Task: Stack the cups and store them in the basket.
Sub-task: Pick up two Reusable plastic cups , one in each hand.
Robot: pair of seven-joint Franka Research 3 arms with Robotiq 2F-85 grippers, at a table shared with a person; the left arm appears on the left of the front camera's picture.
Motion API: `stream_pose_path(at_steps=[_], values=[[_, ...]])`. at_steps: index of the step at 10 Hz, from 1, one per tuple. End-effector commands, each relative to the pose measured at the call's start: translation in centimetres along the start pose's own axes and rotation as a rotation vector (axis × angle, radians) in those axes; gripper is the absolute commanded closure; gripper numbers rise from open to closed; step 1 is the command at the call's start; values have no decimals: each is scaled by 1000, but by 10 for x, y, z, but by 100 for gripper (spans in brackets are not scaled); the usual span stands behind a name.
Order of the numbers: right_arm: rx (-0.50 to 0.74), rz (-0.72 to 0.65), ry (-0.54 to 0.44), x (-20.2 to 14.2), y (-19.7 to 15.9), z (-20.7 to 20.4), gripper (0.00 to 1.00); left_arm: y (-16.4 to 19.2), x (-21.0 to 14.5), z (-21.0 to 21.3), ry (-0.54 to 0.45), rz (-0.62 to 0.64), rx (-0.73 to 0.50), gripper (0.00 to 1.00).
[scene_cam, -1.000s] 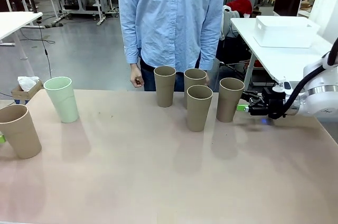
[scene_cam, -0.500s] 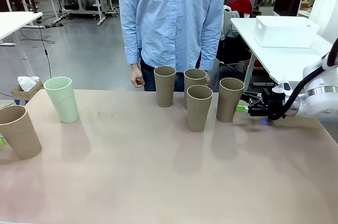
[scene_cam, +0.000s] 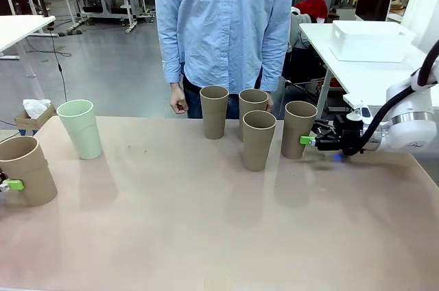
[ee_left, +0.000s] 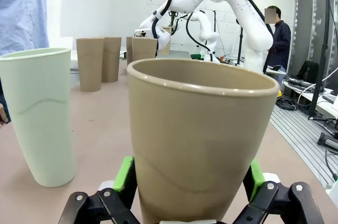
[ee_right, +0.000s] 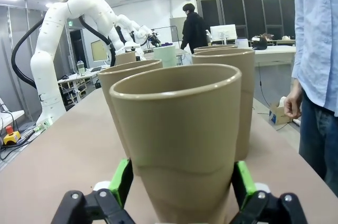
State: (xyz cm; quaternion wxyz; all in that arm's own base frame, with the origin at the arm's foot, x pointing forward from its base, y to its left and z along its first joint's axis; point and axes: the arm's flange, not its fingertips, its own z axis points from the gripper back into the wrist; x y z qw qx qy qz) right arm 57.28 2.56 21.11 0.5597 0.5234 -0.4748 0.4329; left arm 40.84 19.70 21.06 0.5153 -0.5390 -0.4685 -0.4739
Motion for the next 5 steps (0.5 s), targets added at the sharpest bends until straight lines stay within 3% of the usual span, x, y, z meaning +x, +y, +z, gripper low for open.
stream_pose_path(at_steps=[1, 5], values=[[-33, -18, 4, 4, 2, -14, 0, -13, -9, -10, -4, -33, 7, 0], [-32, -20, 12, 1, -1, -29, 0, -16, -13, -25, -12, -26, 25, 0]])
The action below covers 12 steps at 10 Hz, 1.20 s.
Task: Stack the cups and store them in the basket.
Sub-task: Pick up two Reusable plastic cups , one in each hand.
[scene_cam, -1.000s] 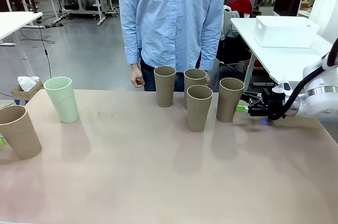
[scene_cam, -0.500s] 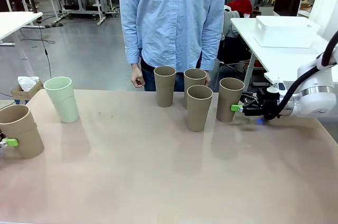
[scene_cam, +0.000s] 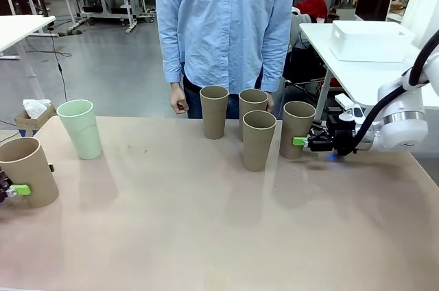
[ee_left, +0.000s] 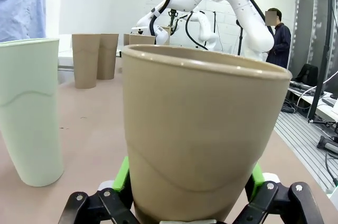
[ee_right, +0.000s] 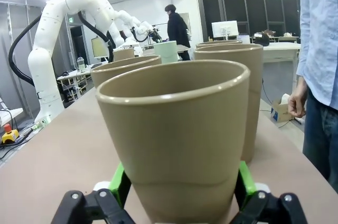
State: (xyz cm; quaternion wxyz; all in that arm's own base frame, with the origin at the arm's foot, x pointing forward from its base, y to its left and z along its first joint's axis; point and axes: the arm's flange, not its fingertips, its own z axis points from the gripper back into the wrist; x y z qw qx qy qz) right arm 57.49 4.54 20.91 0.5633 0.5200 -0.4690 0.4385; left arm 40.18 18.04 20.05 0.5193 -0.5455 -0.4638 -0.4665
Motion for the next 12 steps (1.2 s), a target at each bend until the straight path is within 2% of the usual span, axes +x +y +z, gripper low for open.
stream_pose_path(at_steps=[1, 4, 12], values=[[-33, -24, -6, 2, -1, -12, 0, -12, -2, -10, -12, -50, 28, 0], [-30, -35, -10, 0, -2, -18, 0, -15, 0, -12, -33, -69, 71, 0], [-10, -41, 1, 1, -4, -20, 0, -14, 2, -15, -11, -30, 50, 0]])
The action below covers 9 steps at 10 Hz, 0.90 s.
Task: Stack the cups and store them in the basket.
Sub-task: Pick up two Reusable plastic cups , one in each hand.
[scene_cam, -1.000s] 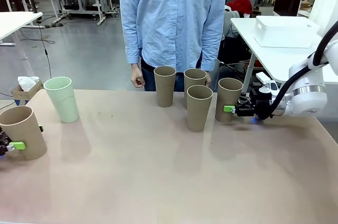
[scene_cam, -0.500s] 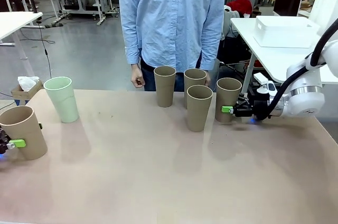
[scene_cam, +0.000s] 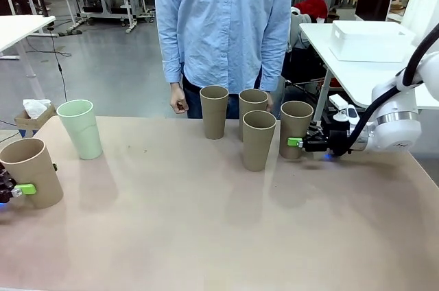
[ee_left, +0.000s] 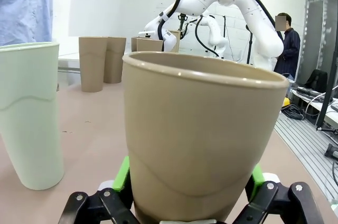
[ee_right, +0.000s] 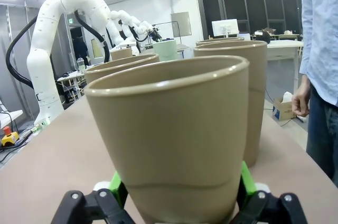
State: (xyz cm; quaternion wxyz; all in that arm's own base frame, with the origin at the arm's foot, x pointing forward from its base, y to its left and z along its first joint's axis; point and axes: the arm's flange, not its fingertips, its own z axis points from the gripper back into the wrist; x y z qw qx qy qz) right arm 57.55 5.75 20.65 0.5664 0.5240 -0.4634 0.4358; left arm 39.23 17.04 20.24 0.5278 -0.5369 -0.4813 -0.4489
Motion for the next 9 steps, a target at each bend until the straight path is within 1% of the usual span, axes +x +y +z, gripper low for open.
stream_pose_path(at_steps=[1, 2, 3, 4, 5, 6, 7, 8, 9], values=[[-2, -25, 1, 4, -4, -8, 19, -4, 2, -5, 12, -29, -1, 19], [3, -23, 2, 4, -4, -8, 20, -5, 2, -5, 15, -29, 0, 19], [5, -22, 1, 4, -4, -8, 39, -6, 3, -5, 18, -29, -2, 38], [8, -18, -1, 4, -5, -7, 25, -6, 4, -4, 18, -33, -1, 25], [23, -4, -2, 4, -4, -6, 59, -7, 6, -4, 21, -41, -9, 57], [45, 25, 37, 5, 1, -5, 35, -4, 8, -3, 9, -46, -53, 44], [7, 1, 1, 0, 0, -2, 35, 1, 3, -1, 8, -5, -3, 44], [7, 1, 1, 0, 0, -2, 35, 1, 3, -1, 8, -5, -3, 44], [15, 5, 8, 0, 1, -2, 16, 1, 3, -1, 15, 7, -12, 14]])
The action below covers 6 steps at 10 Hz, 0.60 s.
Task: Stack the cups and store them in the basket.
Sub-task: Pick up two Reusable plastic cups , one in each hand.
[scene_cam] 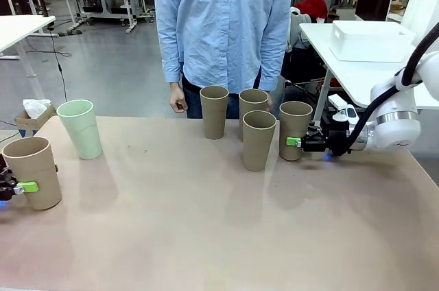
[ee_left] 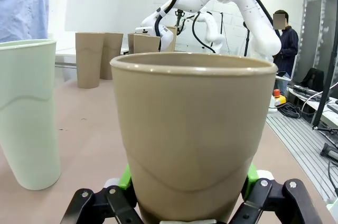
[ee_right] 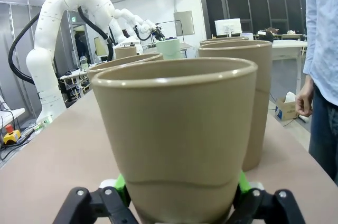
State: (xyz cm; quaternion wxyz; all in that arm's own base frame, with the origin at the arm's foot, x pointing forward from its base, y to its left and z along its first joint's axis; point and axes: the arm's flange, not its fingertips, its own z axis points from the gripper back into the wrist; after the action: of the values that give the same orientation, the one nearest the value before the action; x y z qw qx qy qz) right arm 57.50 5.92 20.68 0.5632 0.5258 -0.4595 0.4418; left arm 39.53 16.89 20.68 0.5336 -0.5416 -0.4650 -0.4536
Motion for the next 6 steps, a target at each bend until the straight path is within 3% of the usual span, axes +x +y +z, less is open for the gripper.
stream_pose_path(at_steps=[1, 4, 6], values=[[1, 11, -35, 7, 16, 0, 16, -14, 19, -5, -10, -79, 39, 14], [-20, 9, -94, 34, 67, 14, 16, -24, 55, -40, -54, -137, 75, 14], [-21, 10, -102, 43, 106, 28, 16, -23, 66, -86, -45, -142, 61, 14]])
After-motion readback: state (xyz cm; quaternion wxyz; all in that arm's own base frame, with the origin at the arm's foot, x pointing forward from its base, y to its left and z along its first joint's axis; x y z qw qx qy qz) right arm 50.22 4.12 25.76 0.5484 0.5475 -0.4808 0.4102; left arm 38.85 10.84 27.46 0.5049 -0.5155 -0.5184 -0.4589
